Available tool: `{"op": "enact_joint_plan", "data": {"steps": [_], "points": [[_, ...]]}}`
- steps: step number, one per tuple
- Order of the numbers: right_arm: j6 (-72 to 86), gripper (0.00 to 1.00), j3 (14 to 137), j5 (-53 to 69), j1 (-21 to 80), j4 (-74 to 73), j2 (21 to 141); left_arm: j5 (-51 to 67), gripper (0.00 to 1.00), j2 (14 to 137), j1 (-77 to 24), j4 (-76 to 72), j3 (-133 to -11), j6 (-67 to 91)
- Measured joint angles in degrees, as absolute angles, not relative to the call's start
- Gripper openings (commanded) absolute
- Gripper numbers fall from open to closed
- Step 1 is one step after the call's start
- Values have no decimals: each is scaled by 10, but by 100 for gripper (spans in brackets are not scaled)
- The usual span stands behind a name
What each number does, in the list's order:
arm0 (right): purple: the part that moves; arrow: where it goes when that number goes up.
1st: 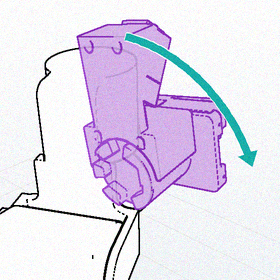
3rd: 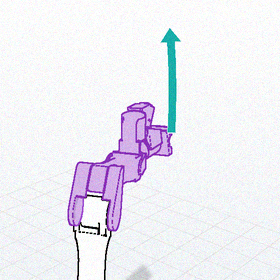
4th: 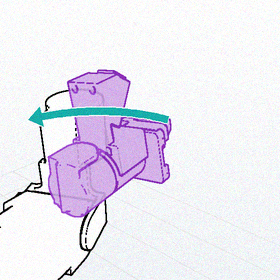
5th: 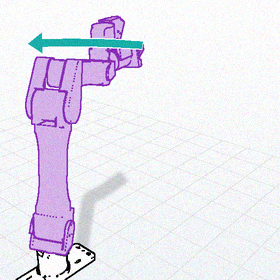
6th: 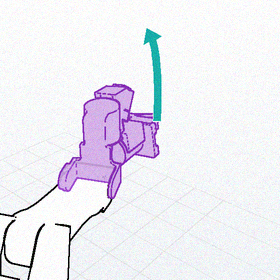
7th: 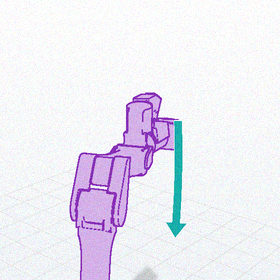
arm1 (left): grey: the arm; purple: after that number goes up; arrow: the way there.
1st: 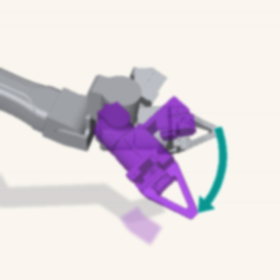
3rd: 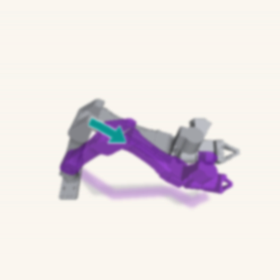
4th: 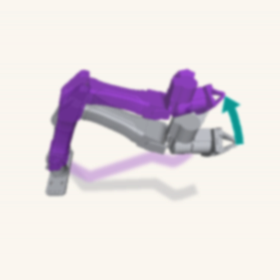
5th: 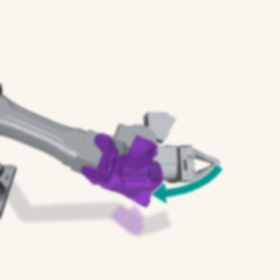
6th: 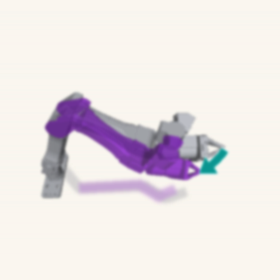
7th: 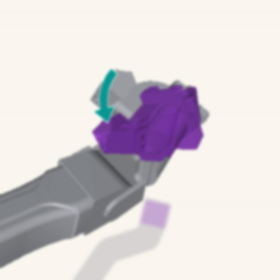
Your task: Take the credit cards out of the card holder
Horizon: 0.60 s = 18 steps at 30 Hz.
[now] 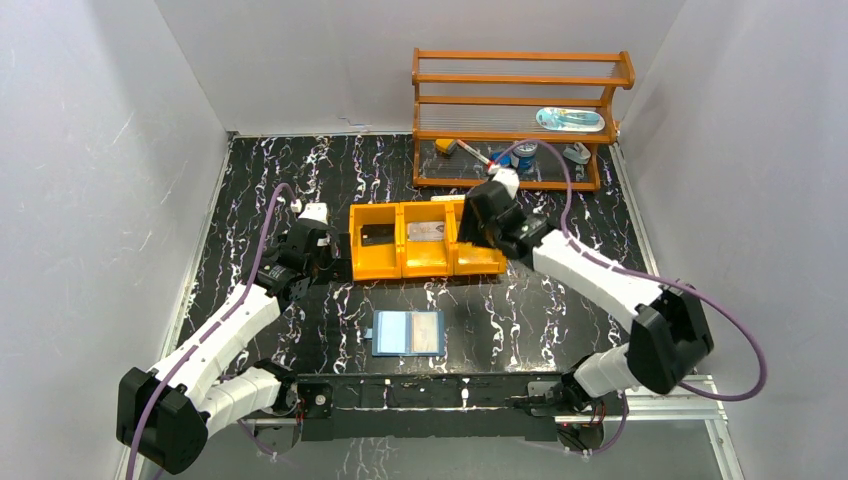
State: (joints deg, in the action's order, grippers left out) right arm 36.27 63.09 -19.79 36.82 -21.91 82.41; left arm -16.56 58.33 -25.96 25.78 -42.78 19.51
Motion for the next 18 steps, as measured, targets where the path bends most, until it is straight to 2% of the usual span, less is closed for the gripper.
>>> {"op": "enact_joint_plan", "data": {"steps": [4, 8, 12, 18], "points": [[411, 69, 587, -227, 481, -222, 780, -177, 98, 583, -260, 259, -428, 197], [467, 73, 582, -244, 584, -221, 792, -194, 98, 583, -260, 264, -428, 203], [515, 78, 591, -254, 654, -222, 853, -234, 98, 582, -260, 276, -428, 213], [548, 79, 651, -253, 708, -238, 964, -280, 98, 580, -260, 295, -428, 229]]}}
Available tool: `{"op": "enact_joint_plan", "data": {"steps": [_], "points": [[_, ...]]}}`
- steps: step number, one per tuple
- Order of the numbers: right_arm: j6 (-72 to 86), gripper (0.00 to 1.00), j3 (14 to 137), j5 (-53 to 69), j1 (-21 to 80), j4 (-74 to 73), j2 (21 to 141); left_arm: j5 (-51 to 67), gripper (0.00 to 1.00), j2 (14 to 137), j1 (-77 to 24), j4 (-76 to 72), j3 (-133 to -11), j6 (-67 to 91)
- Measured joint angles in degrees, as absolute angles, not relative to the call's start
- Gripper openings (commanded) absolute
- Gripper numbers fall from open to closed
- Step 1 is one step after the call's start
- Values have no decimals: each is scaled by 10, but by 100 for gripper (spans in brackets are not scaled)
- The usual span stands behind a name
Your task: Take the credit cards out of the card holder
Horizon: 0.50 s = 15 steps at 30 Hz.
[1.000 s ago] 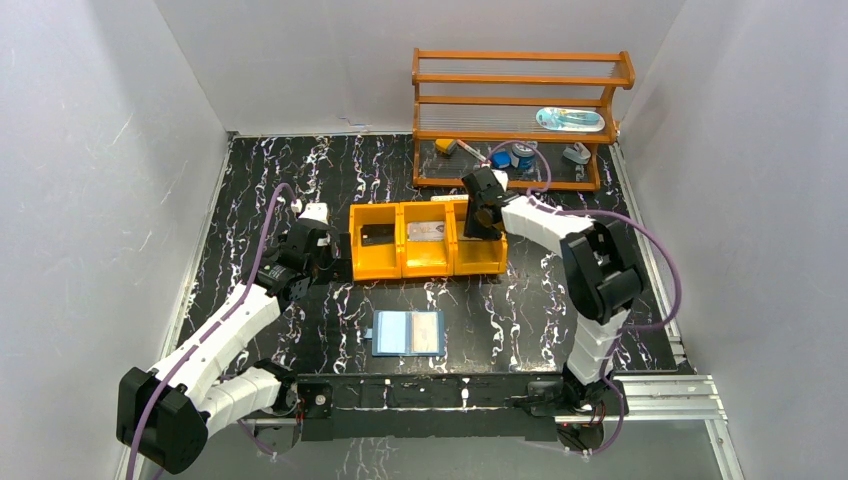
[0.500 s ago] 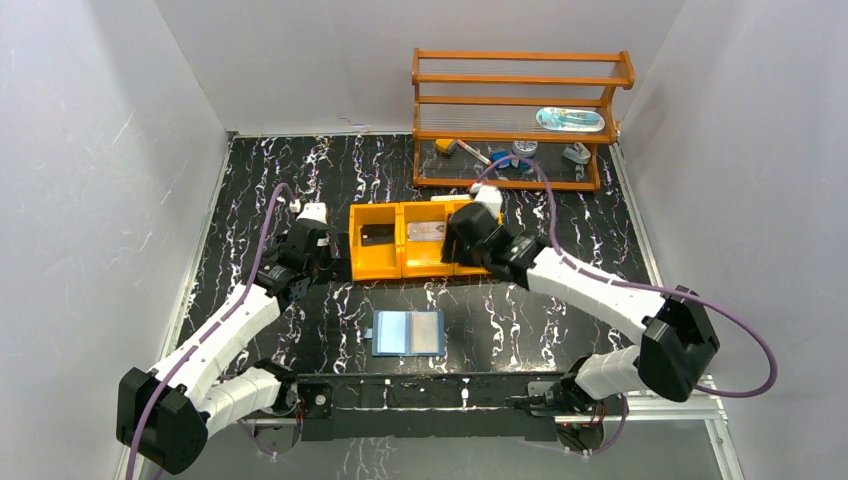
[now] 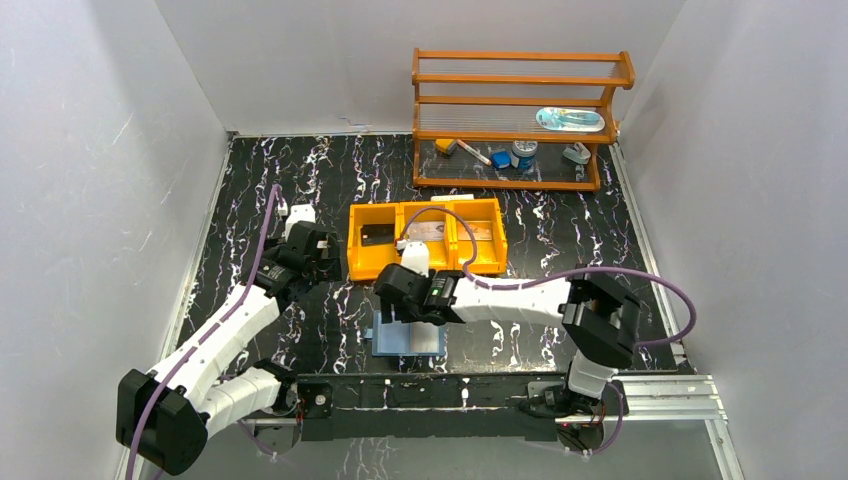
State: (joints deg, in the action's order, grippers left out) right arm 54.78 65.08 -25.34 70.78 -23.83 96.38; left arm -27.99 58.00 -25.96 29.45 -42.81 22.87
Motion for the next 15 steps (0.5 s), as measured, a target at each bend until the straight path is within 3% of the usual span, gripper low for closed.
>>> {"op": "enact_joint_plan", "data": {"steps": [15], "points": [[579, 80, 736, -241, 741, -282, 1082, -300, 98, 571, -260, 302, -428, 236]]}}
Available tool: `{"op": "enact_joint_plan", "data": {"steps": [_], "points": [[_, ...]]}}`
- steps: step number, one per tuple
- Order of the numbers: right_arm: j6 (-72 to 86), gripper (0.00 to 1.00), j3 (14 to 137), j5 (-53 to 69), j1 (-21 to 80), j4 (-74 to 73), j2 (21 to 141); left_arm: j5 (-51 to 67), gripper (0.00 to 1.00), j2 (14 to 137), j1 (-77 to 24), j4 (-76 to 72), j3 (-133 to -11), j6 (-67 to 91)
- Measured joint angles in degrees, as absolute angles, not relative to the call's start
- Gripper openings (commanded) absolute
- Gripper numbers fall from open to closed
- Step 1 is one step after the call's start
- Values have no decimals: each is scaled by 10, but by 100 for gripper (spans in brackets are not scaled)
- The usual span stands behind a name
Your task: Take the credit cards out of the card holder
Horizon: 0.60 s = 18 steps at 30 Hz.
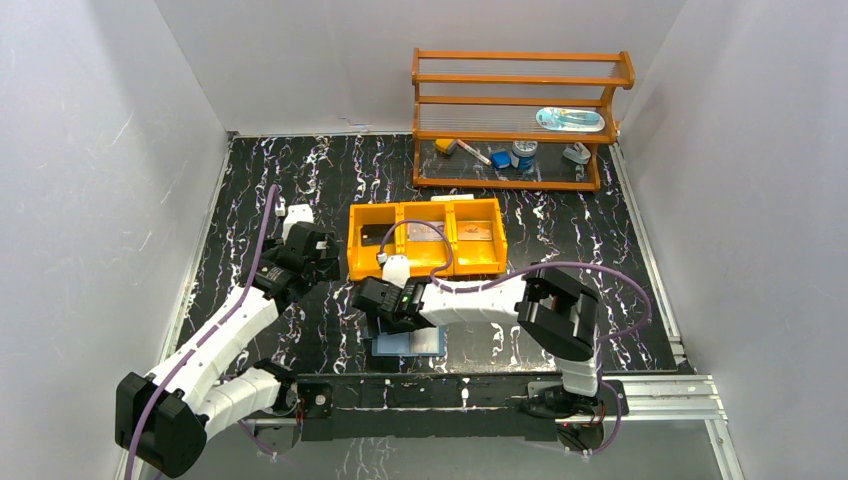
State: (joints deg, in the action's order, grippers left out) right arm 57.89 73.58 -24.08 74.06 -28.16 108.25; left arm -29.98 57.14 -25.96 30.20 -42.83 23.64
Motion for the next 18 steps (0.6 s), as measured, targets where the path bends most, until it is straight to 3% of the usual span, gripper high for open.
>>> {"op": "enact_joint_plan", "data": {"steps": [6, 12, 18], "points": [[581, 78, 774, -253, 750, -323, 1112, -300, 98, 571, -260, 303, -428, 236], [584, 54, 821, -288, 762, -376, 1146, -300, 98, 571, -260, 303, -428, 236], [585, 48, 821, -298, 762, -387, 1147, -300, 98, 571, -260, 303, -428, 236]]}}
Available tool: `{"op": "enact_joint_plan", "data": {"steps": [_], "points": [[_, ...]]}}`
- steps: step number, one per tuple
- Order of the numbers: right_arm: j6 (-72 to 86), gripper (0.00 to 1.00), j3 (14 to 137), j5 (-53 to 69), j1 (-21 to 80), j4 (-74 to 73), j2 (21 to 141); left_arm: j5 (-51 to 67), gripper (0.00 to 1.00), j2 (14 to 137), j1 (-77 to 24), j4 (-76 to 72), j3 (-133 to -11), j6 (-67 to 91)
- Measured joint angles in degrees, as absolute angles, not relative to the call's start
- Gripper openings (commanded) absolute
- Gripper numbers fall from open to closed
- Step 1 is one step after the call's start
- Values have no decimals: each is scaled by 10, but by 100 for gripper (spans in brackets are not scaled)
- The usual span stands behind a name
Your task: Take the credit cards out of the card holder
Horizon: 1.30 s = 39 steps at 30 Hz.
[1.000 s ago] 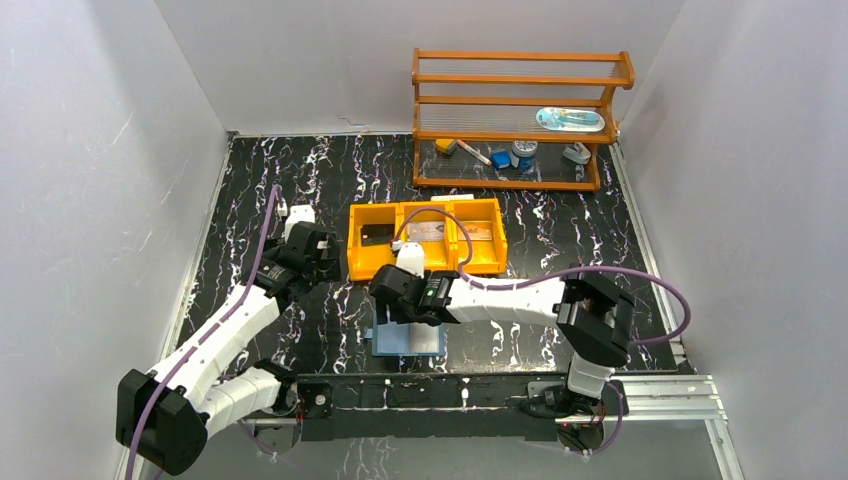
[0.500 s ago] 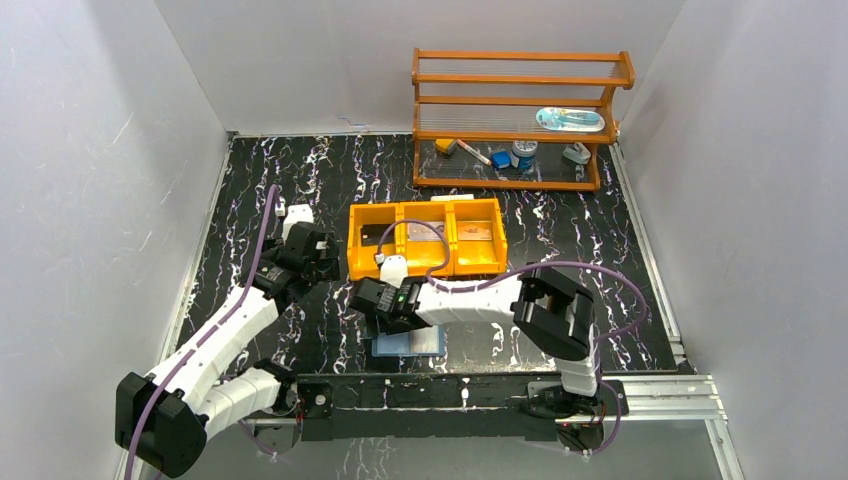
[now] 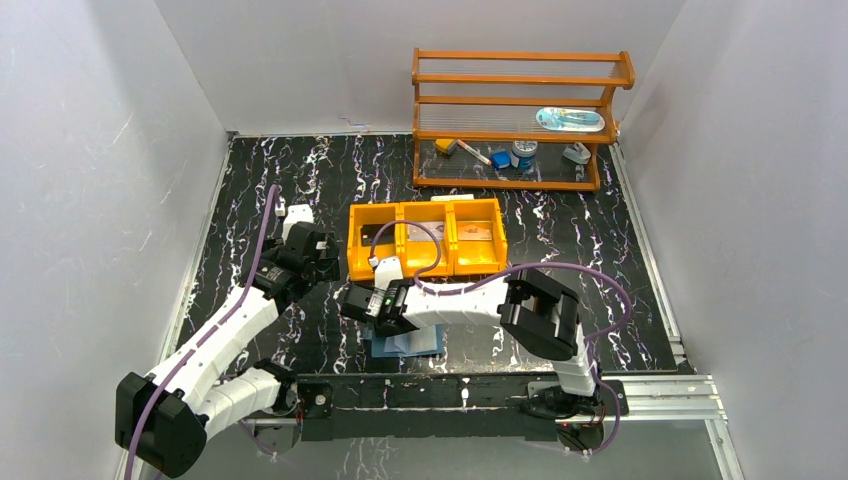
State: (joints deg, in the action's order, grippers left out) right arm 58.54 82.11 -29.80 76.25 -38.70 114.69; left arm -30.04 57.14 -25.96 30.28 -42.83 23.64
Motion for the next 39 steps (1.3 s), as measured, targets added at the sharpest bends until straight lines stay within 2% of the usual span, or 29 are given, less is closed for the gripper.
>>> {"op": "enact_joint_plan", "data": {"steps": [2, 8, 12, 17, 21, 27, 31, 39], "points": [[585, 51, 811, -297, 762, -377, 1141, -300, 98, 571, -260, 303, -428, 236], [568, 74, 787, -271, 755, -336, 1121, -300, 98, 571, -260, 303, -428, 236], [549, 79, 786, -255, 754, -321, 1104, -300, 98, 572, -260, 303, -428, 236], [550, 77, 743, -258, 754, -295, 1025, -287, 98, 573, -260, 303, -429, 236], [574, 71, 681, -262, 747, -283, 948, -248, 98, 578, -260, 304, -430, 235], [620, 60, 554, -230, 711, -243, 879, -62, 96, 592, -259, 305, -431, 255], [649, 57, 482, -192, 692, -203, 848, 69, 90, 627, -259, 300, -429, 279], [684, 53, 435, -152, 676, -133, 830, 179, 82, 663, -259, 306, -405, 295]]}}
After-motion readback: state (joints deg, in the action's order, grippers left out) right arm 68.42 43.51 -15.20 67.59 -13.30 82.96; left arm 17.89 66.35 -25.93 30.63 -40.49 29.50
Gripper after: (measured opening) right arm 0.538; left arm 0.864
